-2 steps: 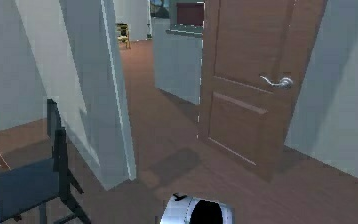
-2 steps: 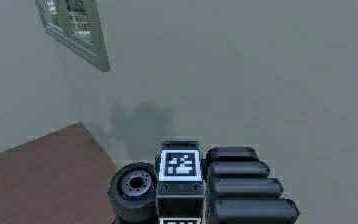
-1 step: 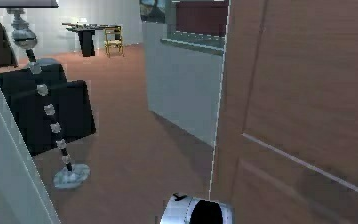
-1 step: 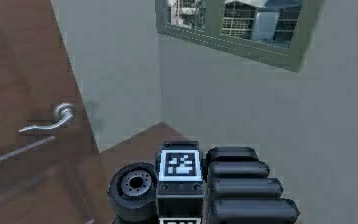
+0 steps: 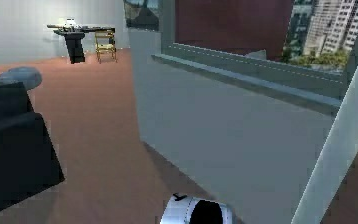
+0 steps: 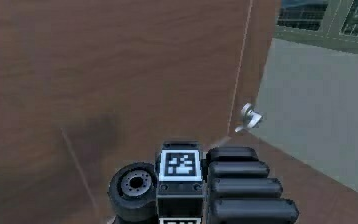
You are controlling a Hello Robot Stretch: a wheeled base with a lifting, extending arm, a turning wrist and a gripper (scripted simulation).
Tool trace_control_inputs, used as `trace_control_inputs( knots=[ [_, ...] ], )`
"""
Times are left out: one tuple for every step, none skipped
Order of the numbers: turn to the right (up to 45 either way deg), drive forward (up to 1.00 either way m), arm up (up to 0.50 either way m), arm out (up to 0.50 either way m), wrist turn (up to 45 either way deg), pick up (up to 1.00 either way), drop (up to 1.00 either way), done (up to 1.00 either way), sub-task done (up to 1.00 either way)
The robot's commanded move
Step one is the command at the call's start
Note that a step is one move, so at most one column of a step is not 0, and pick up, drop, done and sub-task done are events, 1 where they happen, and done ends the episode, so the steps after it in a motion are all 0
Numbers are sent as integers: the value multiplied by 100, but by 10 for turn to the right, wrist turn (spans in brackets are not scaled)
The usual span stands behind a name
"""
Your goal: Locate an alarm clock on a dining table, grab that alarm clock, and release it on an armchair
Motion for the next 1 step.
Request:
trace_control_inputs(
  knots=[
    [-450, 0, 0, 0, 0, 0, 0, 0, 0]
  ],
)
